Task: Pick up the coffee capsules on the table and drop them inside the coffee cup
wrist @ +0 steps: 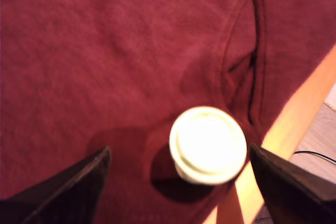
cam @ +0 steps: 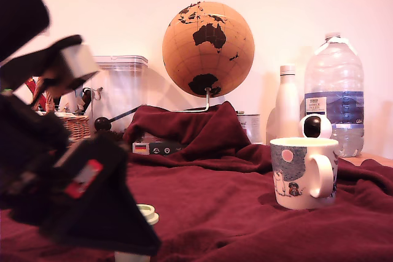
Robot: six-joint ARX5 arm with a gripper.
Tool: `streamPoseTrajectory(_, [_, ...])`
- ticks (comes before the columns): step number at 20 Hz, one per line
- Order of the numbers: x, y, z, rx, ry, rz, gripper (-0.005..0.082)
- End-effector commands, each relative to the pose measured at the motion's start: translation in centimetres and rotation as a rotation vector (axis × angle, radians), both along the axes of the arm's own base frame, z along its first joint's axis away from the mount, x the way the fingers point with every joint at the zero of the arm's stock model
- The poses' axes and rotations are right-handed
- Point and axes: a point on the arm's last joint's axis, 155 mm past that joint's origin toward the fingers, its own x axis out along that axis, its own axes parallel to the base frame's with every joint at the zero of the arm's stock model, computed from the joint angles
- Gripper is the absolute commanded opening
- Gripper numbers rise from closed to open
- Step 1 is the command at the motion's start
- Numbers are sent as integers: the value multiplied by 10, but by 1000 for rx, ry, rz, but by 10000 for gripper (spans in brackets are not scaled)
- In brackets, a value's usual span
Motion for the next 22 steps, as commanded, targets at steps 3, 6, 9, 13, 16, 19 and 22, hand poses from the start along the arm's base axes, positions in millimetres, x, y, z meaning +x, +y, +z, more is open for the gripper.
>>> streamPoseTrajectory(3, [-3,-4,-1,2,7,-12,555])
streamPoseTrajectory(6, [-5,-6,-1,-2,7,-28,395])
streamPoseTrajectory(9, [-6,-7,-1,-3,8,-37,289])
streamPoseTrajectory(13, [-9,-9,-1,-6,10,-59,192])
streamPoseTrajectory(16, [-9,-9,-1,-6,10,-59,190])
streamPoseTrajectory(19, [-8,-10,1,-14,4,-59,190])
streamPoseTrajectory(22, [-2,-15,11,-57,-16,-40,219])
